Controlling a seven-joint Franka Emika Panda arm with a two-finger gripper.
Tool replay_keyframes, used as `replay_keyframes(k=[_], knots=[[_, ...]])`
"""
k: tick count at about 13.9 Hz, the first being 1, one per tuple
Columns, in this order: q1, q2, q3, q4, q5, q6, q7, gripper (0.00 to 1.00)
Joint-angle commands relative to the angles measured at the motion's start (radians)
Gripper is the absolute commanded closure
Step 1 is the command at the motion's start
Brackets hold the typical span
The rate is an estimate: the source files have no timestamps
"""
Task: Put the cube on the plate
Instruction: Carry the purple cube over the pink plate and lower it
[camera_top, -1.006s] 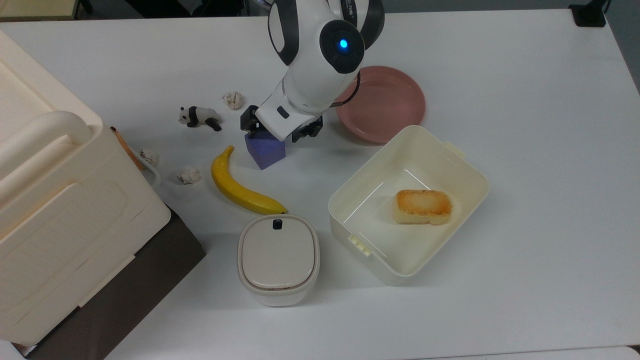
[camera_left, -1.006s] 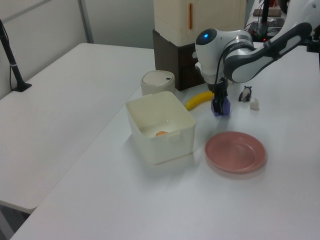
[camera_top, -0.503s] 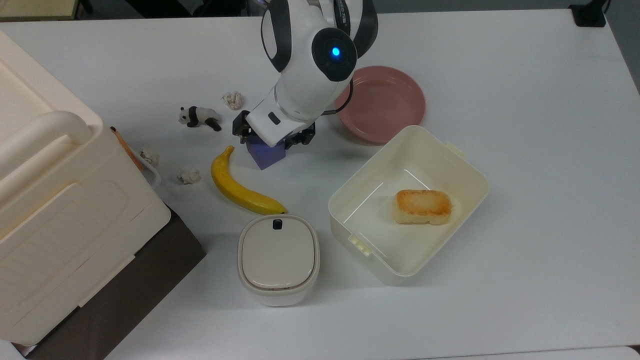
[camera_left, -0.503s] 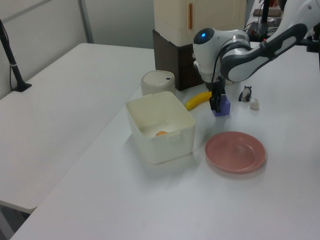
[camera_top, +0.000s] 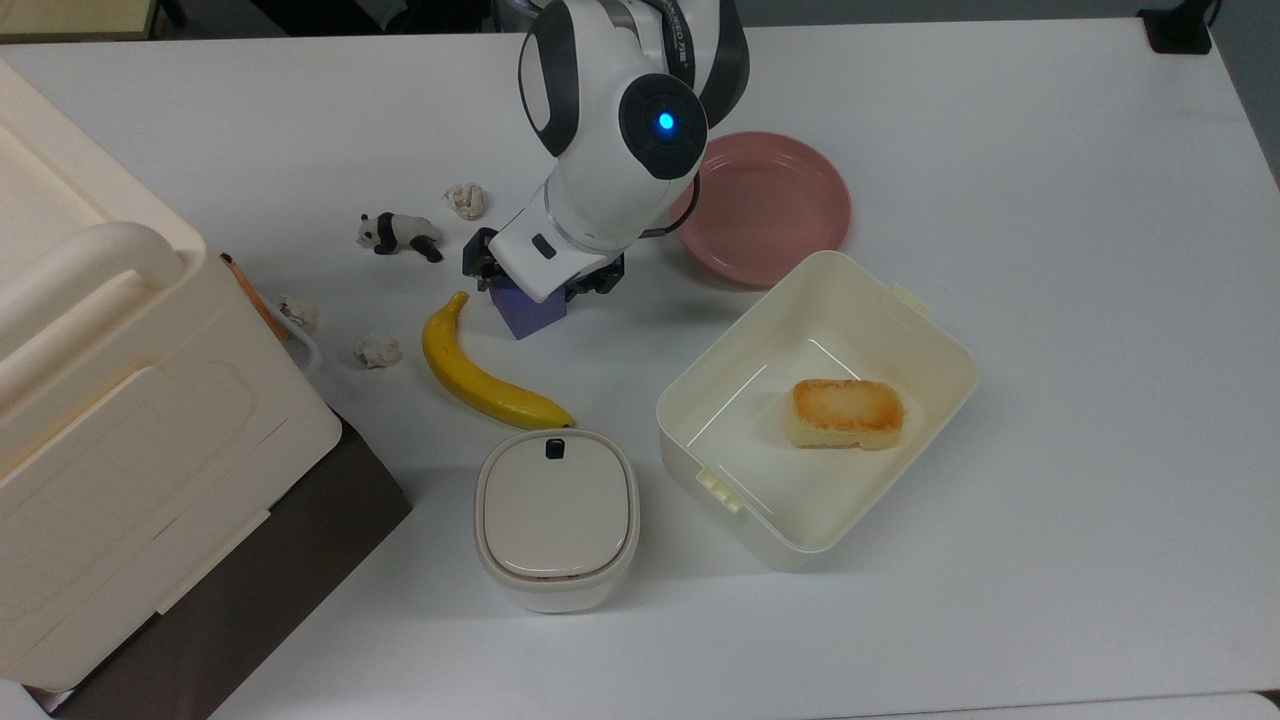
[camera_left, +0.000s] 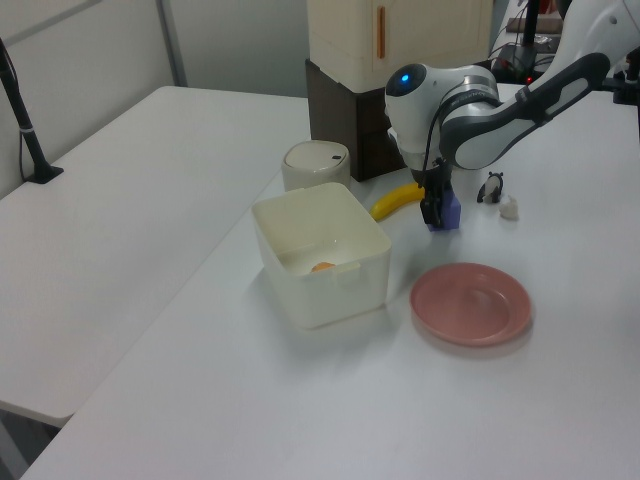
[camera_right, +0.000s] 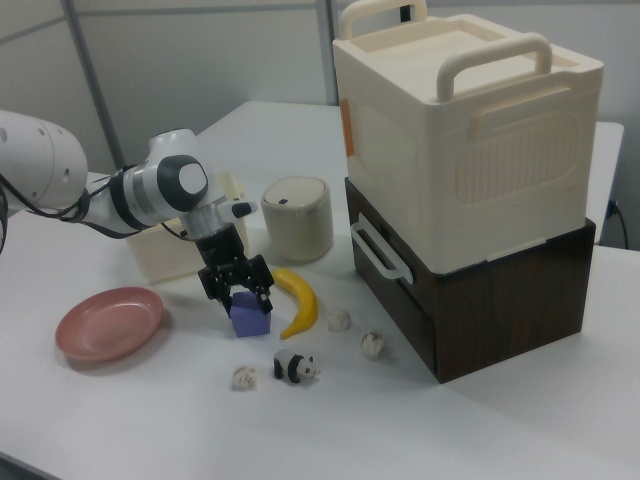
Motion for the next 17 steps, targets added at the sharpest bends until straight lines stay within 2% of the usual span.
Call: replay_keyframes(k=[1,2,4,5,9,12,14,17], knots=[[0.004,0.006,-0.006,0.002,-0.022,0.008,0.025,0.45],[0.004,0.004,-0.006,0.002,-0.022,0.008,0.025,0.57],[0.003,0.003,-0.004,0.003,-0.015,0.006,0.025,0.91],[0.003,-0.002,-0.004,0.003,-0.011,0.005,0.025,1.00],[0.009,-0.028,-0.004,0.003,-0.010,0.000,0.037,1.00],[0.027,-0.051,0.017,0.003,-0.010,-0.069,0.042,1.00],[0.038,-0.078,0.051,0.002,-0.008,-0.127,0.042,1.00],[0.036,-0.141,0.163,0.003,-0.004,-0.246,0.043,1.00]])
